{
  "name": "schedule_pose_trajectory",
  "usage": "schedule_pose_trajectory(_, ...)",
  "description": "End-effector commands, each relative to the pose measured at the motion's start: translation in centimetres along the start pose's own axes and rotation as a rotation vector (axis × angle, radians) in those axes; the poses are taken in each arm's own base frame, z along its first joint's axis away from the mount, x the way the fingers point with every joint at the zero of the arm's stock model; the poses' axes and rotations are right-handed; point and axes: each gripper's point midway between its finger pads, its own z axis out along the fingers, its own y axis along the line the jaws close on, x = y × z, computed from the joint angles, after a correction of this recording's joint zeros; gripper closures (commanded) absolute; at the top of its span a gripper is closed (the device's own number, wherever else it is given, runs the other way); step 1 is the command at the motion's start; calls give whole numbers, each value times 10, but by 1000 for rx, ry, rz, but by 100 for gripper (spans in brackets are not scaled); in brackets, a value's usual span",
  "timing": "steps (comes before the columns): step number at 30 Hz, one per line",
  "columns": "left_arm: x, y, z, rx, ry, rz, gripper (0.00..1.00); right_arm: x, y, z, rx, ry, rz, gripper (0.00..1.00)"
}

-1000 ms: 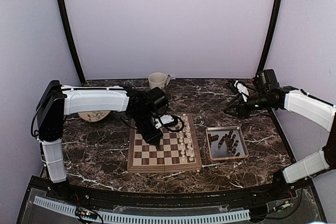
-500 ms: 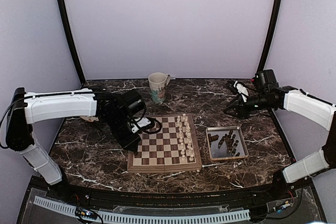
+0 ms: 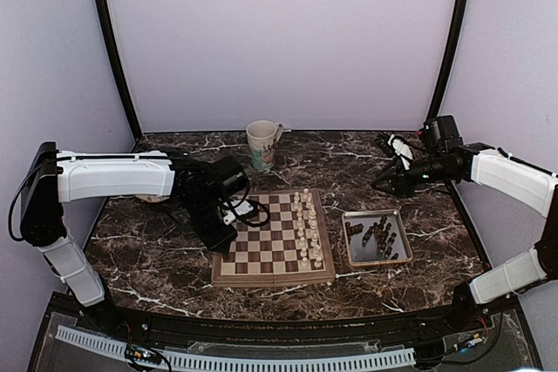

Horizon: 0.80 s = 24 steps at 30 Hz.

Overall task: Set up the chess pieces on the board
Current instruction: Place the knight at b8.

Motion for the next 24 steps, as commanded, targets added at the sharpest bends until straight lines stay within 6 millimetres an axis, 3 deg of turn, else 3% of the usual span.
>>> schedule_pose_trajectory(1,-2,1,2,-16,-12,9,96,0,-3,2,7,-1,-18,62)
schedule_pose_trajectory(14,0,3,12,-20,16,18,95,2,-3,4,-1,6,-17,62)
schedule_pose_trajectory(24,2,4,11,-30,20,20,70,2,-2,4,-5,5,-18,62)
